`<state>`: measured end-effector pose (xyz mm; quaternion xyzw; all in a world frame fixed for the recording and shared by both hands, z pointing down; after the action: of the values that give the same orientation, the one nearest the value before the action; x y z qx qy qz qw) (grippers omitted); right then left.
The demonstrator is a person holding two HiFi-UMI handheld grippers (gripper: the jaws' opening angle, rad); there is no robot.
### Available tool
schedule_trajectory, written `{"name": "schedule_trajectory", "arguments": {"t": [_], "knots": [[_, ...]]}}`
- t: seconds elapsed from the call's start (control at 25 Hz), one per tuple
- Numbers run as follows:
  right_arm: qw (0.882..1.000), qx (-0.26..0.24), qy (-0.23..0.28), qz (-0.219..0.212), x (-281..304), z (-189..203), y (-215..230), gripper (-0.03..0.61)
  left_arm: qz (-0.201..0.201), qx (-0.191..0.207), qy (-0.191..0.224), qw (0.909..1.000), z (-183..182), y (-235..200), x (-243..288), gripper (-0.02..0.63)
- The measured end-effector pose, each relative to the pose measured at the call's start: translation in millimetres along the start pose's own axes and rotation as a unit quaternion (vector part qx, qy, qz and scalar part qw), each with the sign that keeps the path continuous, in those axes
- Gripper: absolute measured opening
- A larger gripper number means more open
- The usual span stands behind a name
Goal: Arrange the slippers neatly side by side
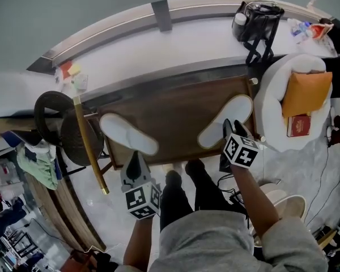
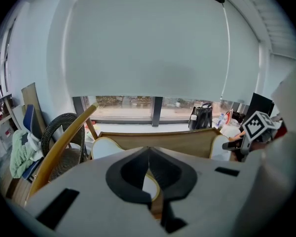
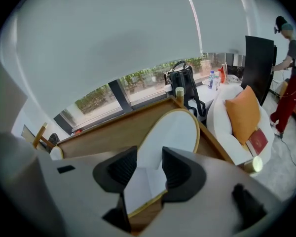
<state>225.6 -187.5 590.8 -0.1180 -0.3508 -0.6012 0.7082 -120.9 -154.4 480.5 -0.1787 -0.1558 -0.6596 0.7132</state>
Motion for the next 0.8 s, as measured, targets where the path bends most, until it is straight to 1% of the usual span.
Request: {"name": "schedule_trajectory", "arguments": {"t": [0.12, 0.24, 0.32, 0.52, 0.68, 0.8], "knots": [[0.999, 0.007, -0.024, 0.026, 8.5, 4.9, 5.9, 0.158, 0.002, -0.002, -0.002, 1.0000, 2.4, 4.1, 4.9, 0.015], [0.998, 0.001, -0.047, 0.037, 14.1, 9.7, 12.5, 0.150, 0.000, -0.006, -0.005, 1.0000, 3.8, 8.7, 5.3, 0.015], [0.998, -0.008, -0.041, 0.042, 14.0, 8.0, 13.0, 0.149, -0.001, -0.007, -0.006, 1.0000, 4.5, 10.0, 6.1, 0.015], [0.998, 0.001, -0.019, 0.054, 7.1, 10.7, 11.9, 0.160, -0.003, -0.008, -0.007, 0.9999, 6.2, 10.3, 4.4, 0.015], [0.999, -0.020, -0.020, 0.044, 16.9, 14.6, 10.7, 0.160, -0.005, -0.010, -0.008, 0.9999, 6.7, 12.6, 2.3, 0.015], [0.999, -0.019, -0.014, 0.043, 22.4, 13.9, 10.9, 0.113, -0.007, -0.009, -0.008, 0.9999, 7.3, 13.2, 0.0, 0.015]]}}
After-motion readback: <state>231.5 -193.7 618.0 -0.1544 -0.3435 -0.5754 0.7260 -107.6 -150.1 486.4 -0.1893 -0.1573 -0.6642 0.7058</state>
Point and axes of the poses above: the fingertips, and each gripper's own axes: x forward along the fingers, y to its right, z out of its underside, the point moved 7 cm from there along -x, backward along the fingers, and after that the axes turned 15 degrees about y, right-handed, at the moved point
